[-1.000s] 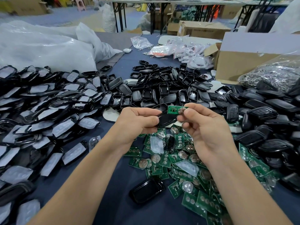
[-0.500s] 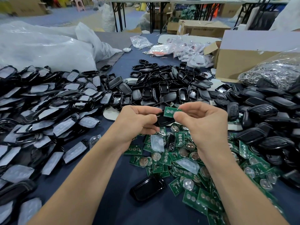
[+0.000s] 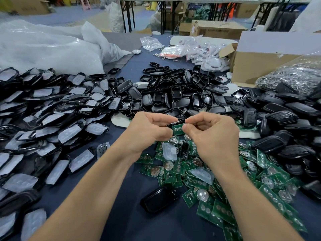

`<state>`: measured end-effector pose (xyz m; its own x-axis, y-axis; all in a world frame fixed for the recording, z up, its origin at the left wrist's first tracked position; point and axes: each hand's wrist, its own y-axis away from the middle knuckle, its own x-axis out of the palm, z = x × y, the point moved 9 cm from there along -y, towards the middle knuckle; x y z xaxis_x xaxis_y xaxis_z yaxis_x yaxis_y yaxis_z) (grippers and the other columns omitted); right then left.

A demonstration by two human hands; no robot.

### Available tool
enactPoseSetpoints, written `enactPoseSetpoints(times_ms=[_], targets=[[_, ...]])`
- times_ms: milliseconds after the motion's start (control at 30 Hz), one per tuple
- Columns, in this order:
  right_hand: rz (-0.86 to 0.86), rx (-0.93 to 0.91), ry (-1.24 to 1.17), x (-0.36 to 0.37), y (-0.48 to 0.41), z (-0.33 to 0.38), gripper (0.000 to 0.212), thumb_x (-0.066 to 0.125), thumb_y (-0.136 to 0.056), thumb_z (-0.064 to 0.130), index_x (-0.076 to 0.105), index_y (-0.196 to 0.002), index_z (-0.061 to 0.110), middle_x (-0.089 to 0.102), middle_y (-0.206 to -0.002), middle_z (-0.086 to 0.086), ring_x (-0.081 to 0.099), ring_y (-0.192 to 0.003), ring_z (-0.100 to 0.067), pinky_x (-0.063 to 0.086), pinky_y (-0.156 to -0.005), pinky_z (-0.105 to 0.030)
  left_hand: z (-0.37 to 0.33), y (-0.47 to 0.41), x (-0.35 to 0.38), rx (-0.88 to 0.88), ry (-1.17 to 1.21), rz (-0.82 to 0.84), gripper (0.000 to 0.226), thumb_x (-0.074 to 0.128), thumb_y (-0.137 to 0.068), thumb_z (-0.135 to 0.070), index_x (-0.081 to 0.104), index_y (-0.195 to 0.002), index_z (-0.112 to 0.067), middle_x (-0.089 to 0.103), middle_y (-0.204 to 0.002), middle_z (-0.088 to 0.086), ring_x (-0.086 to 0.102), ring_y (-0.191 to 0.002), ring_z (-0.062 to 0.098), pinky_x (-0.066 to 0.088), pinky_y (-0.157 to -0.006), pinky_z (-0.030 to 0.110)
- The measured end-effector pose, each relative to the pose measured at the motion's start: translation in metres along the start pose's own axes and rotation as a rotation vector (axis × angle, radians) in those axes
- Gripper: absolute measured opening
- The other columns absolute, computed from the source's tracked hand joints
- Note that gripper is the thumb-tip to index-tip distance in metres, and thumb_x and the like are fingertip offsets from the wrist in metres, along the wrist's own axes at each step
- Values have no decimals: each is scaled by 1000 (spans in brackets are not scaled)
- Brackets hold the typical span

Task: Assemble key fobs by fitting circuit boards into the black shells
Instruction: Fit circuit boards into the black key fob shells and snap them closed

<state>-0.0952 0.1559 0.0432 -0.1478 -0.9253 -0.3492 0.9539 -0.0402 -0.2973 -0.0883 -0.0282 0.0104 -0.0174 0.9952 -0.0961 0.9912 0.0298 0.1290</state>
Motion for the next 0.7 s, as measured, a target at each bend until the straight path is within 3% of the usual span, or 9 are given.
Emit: enactPoseSetpoints(times_ms=[300, 400, 567, 700], targets=[[-41, -17, 74, 2, 2, 2, 18, 92, -74, 21, 77, -74, 32, 69, -69, 30, 67, -62, 7, 51, -58, -7, 2, -1, 3, 7, 26, -23, 26, 79, -82, 2, 83, -99, -18, 81, -88, 5, 71, -76, 13, 59, -70, 22], [-28, -24, 91, 6, 5, 4, 18, 92, -73, 20, 77, -73, 30, 69, -62, 22, 66, -60, 6, 51, -58, -7, 2, 0, 1, 32, -6, -74, 26, 82, -79, 2, 83, -93, -20, 80, -84, 10, 67, -73, 17, 58, -68, 22], [-5, -38, 129, 8, 4, 9, 17, 92, -74, 19, 77, -73, 28, 67, -61, 18, 66, -62, 4, 52, -60, -8, 0, 1, -3, 53, 4, -112, 31, 85, -74, 5, 84, -83, -24, 80, -81, 5, 67, -63, 10, 55, -63, 19], [-38, -44, 135, 7, 7, 12, 15, 91, -75, 23, 78, -78, 28, 68, -66, 20, 67, -68, 3, 56, -69, -15, -6, 2, -4, 87, 9, -152, 33, 86, -72, 8, 84, -81, -25, 80, -77, 2, 69, -60, 6, 53, -61, 17]])
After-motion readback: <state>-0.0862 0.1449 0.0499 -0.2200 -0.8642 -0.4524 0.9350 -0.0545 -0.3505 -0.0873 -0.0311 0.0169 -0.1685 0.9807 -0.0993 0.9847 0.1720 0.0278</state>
